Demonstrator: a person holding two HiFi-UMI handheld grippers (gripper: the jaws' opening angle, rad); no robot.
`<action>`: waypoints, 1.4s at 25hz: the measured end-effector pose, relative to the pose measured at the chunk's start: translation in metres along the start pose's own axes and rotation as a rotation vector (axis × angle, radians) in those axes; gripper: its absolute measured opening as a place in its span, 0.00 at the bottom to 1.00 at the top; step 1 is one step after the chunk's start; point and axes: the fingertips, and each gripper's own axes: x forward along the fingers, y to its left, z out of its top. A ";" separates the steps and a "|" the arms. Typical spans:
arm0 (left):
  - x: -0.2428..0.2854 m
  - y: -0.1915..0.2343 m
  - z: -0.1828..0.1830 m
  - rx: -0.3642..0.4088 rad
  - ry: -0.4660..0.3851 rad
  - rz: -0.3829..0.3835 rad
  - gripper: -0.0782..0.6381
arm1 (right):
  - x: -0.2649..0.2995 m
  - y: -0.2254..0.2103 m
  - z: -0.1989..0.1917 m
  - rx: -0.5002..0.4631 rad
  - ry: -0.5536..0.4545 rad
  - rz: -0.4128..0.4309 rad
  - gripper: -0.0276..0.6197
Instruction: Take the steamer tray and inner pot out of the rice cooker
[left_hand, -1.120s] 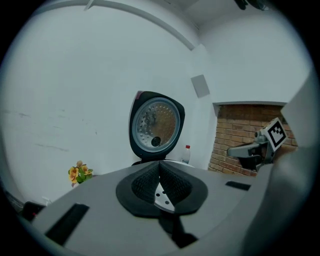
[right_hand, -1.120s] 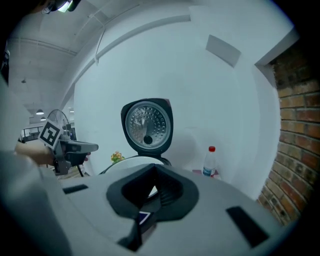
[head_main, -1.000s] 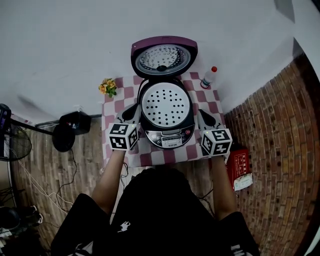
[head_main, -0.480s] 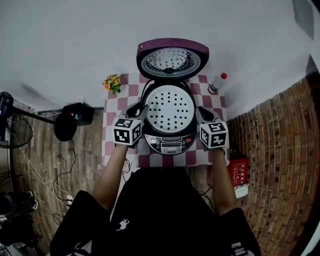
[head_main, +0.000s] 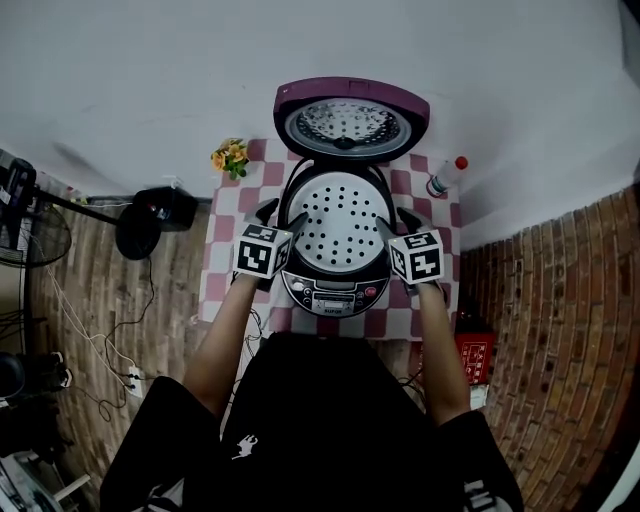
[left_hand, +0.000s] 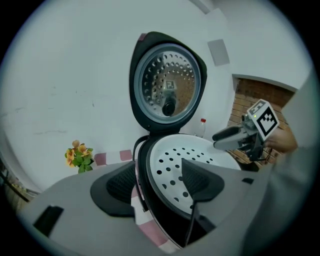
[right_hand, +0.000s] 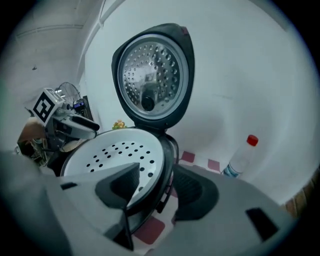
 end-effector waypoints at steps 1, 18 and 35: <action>0.002 0.000 -0.001 0.013 0.016 0.008 0.52 | 0.003 0.000 -0.002 -0.010 0.017 0.001 0.35; 0.026 0.009 -0.025 0.186 0.165 0.115 0.48 | 0.026 0.001 0.001 -0.163 0.115 -0.092 0.40; 0.015 0.008 -0.010 0.201 0.119 0.114 0.31 | 0.022 -0.005 0.008 -0.167 0.077 -0.133 0.28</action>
